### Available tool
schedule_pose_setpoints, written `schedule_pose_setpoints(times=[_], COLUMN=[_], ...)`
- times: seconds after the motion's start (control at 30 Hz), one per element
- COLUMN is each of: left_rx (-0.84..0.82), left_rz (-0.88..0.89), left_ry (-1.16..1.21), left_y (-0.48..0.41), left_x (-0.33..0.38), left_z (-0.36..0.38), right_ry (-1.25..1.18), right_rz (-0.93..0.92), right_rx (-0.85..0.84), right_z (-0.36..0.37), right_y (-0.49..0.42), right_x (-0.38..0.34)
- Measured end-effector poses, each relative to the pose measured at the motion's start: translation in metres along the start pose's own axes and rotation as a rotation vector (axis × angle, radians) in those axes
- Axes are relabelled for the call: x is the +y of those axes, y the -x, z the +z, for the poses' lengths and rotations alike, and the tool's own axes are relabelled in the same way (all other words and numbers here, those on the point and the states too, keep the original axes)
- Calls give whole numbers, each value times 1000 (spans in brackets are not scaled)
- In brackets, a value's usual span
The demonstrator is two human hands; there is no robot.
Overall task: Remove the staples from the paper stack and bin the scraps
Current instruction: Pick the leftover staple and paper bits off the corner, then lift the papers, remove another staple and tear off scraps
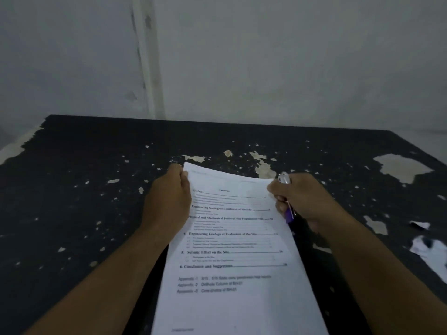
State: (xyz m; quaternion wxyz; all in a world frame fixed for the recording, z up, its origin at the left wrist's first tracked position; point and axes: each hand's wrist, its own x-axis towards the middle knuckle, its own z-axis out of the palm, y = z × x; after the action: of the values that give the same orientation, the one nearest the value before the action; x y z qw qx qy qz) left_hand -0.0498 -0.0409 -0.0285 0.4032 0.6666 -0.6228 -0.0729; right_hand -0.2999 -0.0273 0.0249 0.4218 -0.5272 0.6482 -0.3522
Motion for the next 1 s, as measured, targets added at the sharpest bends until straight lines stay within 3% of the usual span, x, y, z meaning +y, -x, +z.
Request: schedule_pose_setpoints(times=[0.2,0.5,0.63,0.73,1.0], left_rx=[3,4,9,8,0], left_rz=[33,86,86,89,89], left_ry=[-101,-112,-113,-115,-79], left_y=[5,7,7,7,6], left_x=[4,2,0,0,-1], left_z=[1,1,3,3,3], right_ry=[16,-31,-7,249,1124], right_rz=[66,110,90,31,-17], right_rx=[70,10,97,198,198], right_z=[-53,-65,-70,-69,-46], right_y=[5,0,-4,-10,-20], right_x=[23,26,30,25,37])
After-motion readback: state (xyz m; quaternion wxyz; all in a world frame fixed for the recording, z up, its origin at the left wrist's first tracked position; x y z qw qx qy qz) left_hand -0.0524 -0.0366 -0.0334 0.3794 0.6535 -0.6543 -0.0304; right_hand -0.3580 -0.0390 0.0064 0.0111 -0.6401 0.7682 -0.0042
